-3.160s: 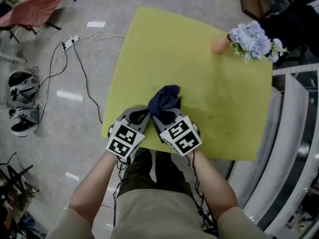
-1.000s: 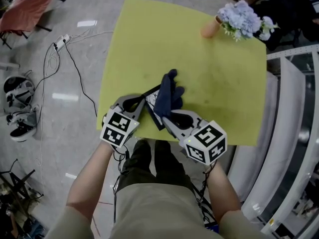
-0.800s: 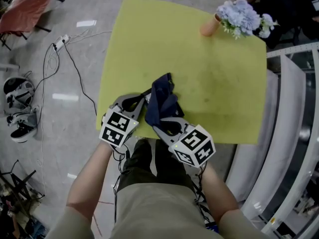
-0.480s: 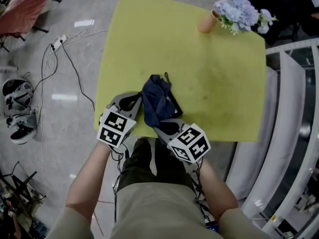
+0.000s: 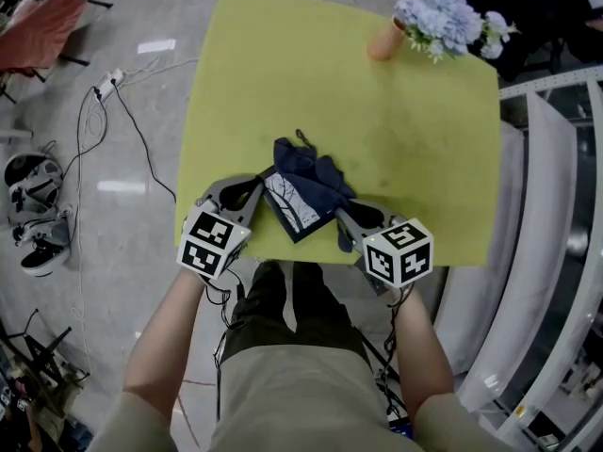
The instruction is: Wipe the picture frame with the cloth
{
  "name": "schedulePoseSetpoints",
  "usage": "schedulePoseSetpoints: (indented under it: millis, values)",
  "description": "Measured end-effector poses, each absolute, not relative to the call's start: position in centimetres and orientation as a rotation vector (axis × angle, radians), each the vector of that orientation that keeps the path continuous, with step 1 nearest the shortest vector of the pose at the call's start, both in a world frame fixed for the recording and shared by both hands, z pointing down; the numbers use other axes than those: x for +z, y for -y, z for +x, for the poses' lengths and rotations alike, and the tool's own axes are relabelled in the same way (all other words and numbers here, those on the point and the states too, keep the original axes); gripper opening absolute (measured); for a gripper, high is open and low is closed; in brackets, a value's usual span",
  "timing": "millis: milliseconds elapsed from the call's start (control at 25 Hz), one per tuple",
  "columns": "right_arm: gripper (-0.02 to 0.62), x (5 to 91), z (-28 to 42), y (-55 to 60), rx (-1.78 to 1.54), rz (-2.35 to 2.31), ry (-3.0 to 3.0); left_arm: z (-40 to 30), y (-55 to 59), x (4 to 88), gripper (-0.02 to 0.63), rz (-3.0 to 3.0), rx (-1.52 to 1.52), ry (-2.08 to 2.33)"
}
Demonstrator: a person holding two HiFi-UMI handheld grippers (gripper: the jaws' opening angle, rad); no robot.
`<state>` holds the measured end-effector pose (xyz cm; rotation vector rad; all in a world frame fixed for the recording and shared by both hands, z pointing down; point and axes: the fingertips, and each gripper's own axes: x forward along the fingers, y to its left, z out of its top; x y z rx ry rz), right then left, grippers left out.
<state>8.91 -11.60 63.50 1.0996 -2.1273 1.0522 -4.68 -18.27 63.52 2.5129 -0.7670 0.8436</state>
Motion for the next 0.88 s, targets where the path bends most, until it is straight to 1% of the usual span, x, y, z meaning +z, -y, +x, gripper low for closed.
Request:
schedulePoseSetpoints:
  millis: [160,280,400,520,880]
  values:
    - [0.060,62.5,10.7,12.8,0.997,1.180,2.116,-4.7,18.3,63.6,0.006,2.512,0.839,0.767]
    - [0.060,60.3,11.7,14.0,0.932,1.249,2.136,-4.8,17.9,63.6,0.006,2.500,0.826,0.786]
    - [0.060,56.7,11.7,15.2,0.936,1.311,2.227,-5.1,17.7,62.4,0.006,2.397,0.699,0.812]
    - [0.060,52.9,11.8,16.1,0.901,1.352,2.302,-5.4,18.4,59.3,0.006,2.388,0.615,0.874]
    - [0.060,43.5,11.8,18.0,0.631,1.426,2.425,-6.5,21.8,47.5,0.006,2.595,0.552,1.003]
